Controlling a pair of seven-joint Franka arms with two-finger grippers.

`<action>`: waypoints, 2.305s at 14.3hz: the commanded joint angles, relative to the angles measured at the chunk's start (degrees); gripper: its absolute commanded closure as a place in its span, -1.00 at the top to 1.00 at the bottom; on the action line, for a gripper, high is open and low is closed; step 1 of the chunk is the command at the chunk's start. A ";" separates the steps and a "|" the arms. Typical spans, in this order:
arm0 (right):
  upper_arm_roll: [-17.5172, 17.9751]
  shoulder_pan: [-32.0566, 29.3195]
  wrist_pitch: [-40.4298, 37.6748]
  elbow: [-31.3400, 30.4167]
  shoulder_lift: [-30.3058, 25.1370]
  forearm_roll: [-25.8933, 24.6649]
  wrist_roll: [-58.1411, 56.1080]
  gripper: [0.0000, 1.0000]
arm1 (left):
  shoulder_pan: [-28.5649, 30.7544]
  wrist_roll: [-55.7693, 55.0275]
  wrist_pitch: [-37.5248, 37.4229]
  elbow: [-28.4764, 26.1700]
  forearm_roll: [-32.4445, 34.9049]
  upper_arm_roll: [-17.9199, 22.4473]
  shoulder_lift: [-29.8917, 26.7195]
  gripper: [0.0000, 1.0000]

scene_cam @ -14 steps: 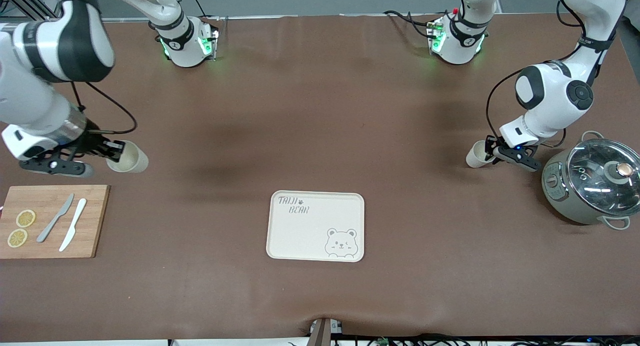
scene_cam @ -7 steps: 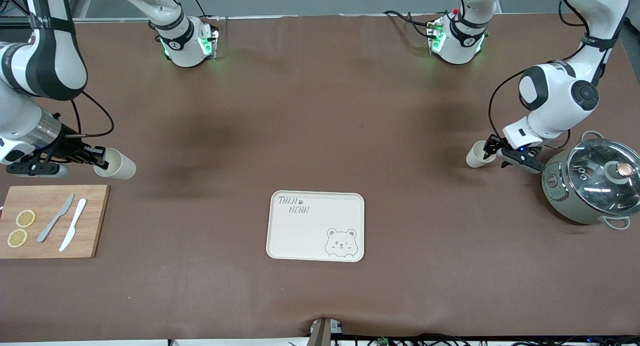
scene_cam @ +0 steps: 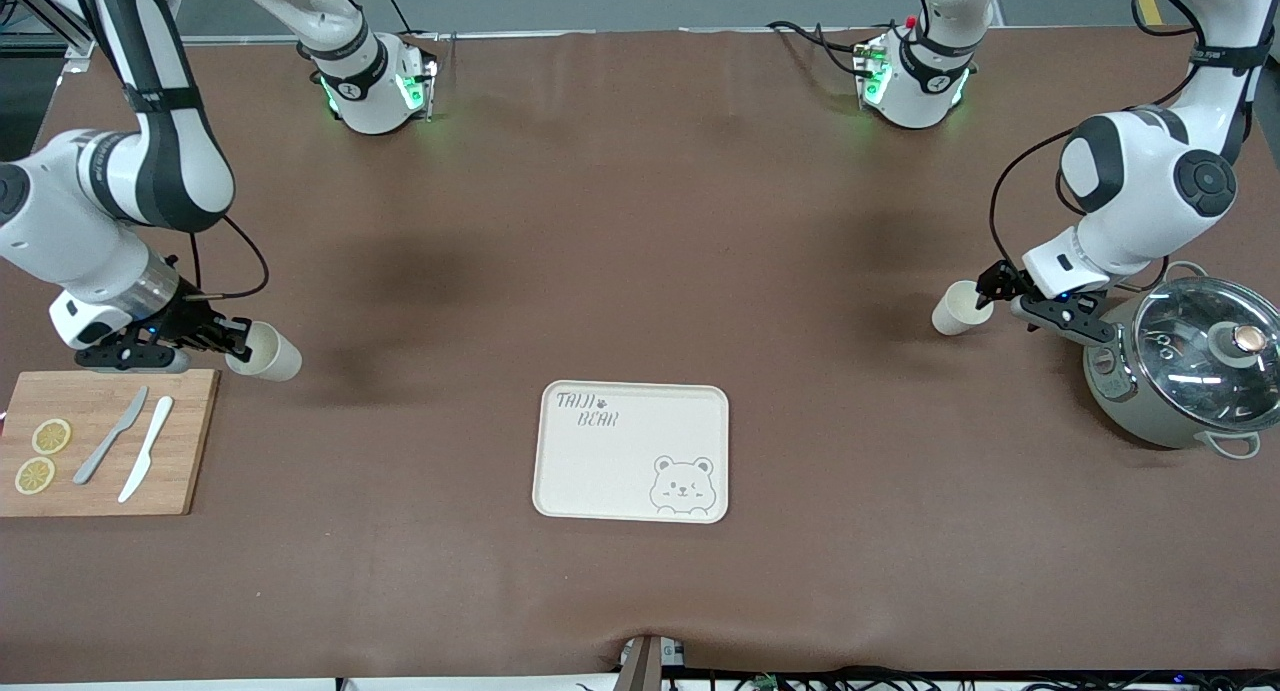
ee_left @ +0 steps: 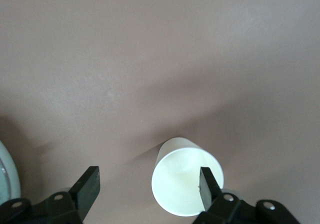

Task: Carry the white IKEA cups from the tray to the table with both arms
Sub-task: 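Lower the right cup beside the board while the left lowers beside the pot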

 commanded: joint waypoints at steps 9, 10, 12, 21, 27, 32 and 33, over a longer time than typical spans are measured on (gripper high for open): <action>0.01 1.65 14.10 -2.29 7.64 1.63 -0.47 -1.00 | 0.09 -16.99 -13.82 16.10 1.42 -6.46 1.47 1.00; 0.10 1.73 15.33 -2.37 8.35 1.63 -0.47 -1.00 | -0.17 -18.75 -13.82 17.24 1.42 -6.98 2.08 1.00; 0.10 2.00 16.39 -2.37 9.23 1.63 -0.47 -1.00 | -0.96 -20.87 -14.08 18.38 1.42 -7.16 2.26 1.00; 0.10 2.44 22.72 -3.69 12.13 1.63 -0.38 -1.00 | -8.34 -34.66 -16.97 25.06 6.43 -7.25 6.04 1.00; 0.10 2.79 26.15 -4.75 13.28 1.63 -0.29 -1.00 | -9.67 -36.69 -20.32 28.84 6.51 -7.17 6.83 1.00; 0.10 2.79 26.06 -4.66 13.45 1.63 -0.29 -0.83 | -25.13 -36.69 -24.53 32.27 6.60 8.47 6.57 1.00; 0.10 2.79 26.06 -4.57 13.45 1.63 -0.29 -0.48 | -25.49 -36.69 -24.89 33.06 6.52 8.74 6.74 1.00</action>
